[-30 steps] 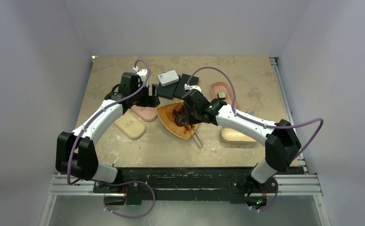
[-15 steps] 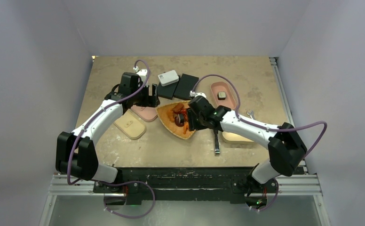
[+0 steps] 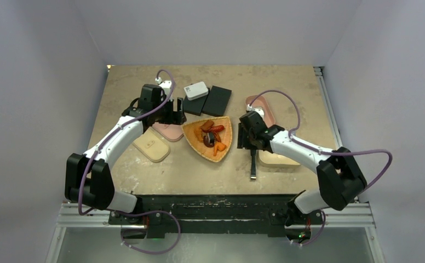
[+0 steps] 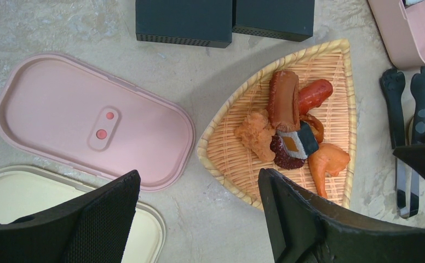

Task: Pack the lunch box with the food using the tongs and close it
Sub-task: Pick up the cover from the center of the board.

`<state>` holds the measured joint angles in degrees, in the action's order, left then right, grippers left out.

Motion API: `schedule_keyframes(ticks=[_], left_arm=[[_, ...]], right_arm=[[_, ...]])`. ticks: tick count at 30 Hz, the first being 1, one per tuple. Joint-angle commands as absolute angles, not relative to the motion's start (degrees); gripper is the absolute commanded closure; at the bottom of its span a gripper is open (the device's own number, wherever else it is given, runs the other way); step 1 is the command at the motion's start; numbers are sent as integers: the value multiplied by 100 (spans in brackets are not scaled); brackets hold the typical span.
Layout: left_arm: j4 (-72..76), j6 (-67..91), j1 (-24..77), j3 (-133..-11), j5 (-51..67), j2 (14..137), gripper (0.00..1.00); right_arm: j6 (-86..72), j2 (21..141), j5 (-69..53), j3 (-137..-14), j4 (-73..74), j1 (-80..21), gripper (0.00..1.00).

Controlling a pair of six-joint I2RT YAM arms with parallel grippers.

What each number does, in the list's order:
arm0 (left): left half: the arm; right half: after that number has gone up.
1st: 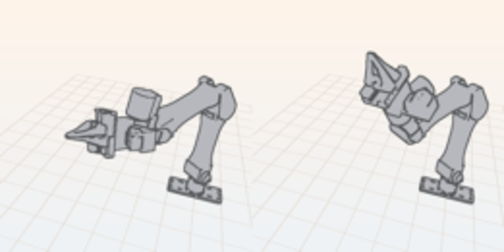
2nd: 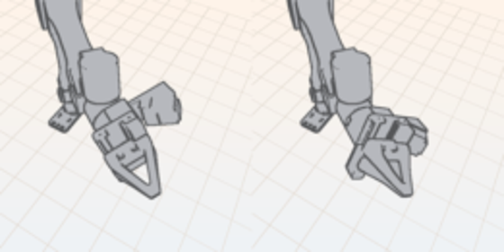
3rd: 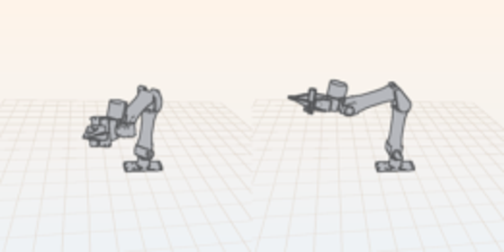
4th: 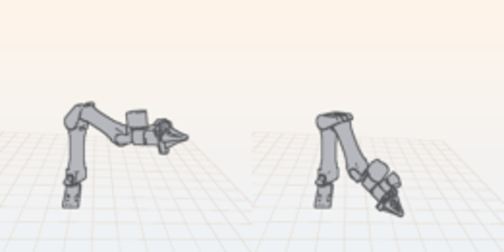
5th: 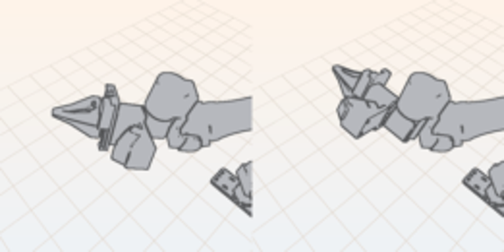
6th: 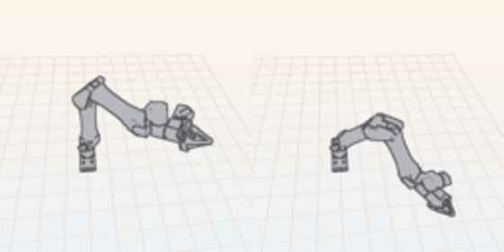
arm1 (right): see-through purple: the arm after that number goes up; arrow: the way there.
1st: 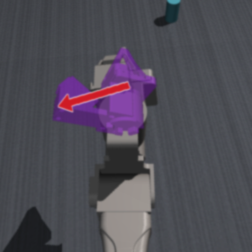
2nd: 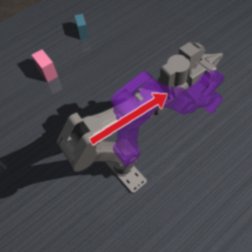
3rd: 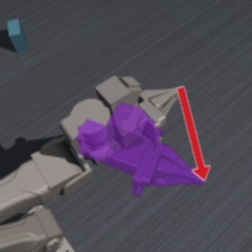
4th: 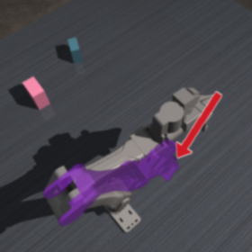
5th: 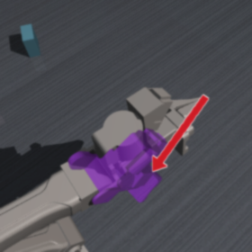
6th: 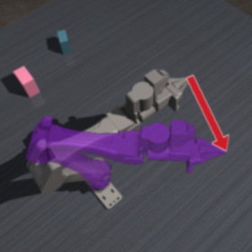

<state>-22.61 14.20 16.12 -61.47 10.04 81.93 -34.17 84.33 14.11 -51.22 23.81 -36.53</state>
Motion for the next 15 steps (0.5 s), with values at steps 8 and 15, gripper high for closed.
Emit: schedule_keyframes(ticks=[8, 15], left_arm=[[-2030, 1478, 1600, -6108, 1072, 7998, 21], [-2029, 1477, 1617, -6108, 1064, 7990, 21]], right_arm=[[-3533, 7847, 1650, -4847, 2063, -3274, 38], [-3389, 7997, 1516, -4716, 1827, -3001, 40]])
